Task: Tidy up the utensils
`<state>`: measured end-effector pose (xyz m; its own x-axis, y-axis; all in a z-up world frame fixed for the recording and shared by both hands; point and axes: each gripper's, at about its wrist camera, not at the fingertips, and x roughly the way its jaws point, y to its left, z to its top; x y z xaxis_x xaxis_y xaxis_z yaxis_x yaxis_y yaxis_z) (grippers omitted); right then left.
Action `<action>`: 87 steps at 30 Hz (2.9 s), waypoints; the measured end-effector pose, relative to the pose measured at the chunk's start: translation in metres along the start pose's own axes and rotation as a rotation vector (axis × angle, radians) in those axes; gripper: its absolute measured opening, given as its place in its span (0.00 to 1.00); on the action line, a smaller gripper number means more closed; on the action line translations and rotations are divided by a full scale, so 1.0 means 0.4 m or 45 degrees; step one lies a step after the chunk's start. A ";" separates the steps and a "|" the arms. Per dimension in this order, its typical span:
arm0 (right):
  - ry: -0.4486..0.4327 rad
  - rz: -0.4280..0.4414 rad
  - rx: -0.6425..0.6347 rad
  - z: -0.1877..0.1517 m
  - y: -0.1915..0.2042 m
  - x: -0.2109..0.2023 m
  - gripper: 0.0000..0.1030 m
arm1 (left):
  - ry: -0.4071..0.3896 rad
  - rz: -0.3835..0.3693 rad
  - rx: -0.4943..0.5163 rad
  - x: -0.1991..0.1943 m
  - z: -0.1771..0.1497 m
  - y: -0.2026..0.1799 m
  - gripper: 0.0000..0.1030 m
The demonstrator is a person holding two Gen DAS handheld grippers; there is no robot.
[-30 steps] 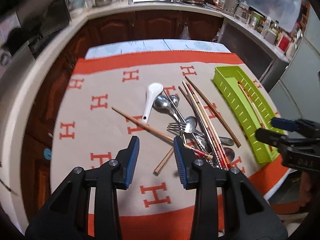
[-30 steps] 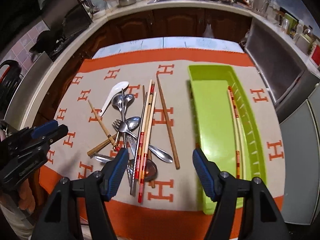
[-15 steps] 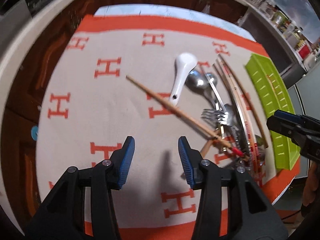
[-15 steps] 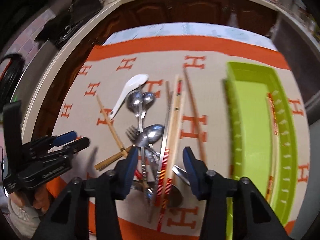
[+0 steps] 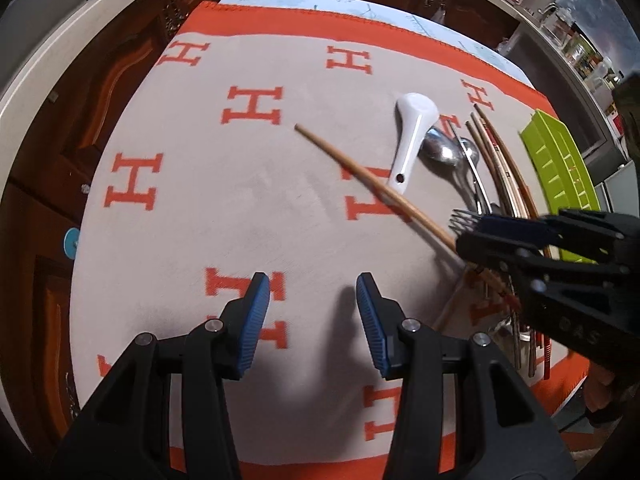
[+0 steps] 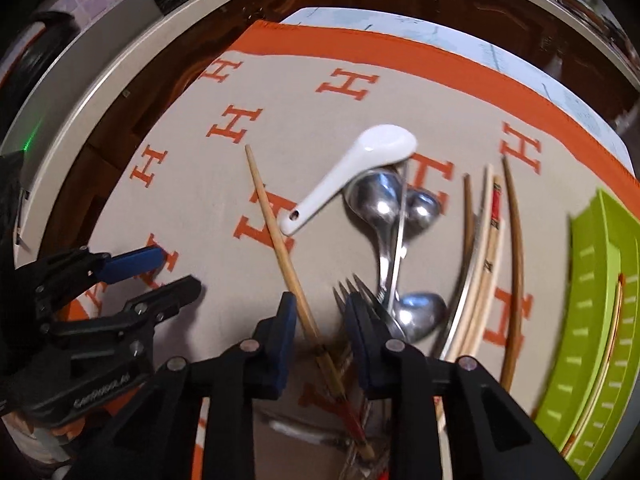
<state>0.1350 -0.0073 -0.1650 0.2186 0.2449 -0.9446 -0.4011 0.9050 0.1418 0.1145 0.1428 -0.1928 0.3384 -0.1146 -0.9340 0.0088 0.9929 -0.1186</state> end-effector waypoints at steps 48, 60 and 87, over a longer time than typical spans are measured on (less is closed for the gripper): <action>-0.310 0.108 0.612 -0.281 -0.338 -0.306 0.06 | 0.010 -0.220 0.237 -0.082 0.030 -0.295 0.33; -0.339 0.010 0.788 -0.372 -0.472 -0.312 0.06 | 0.159 -0.316 0.243 0.012 0.126 -0.482 0.22; -0.294 -0.188 0.699 -0.364 -0.522 -0.279 0.06 | 0.232 -0.166 0.122 0.185 0.181 -0.592 0.05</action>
<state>0.0649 -0.2744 -0.1322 0.4484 0.1168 -0.8862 0.1515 0.9671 0.2041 0.2058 -0.0986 -0.2095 0.1537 -0.2371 -0.9593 0.1338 0.9668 -0.2175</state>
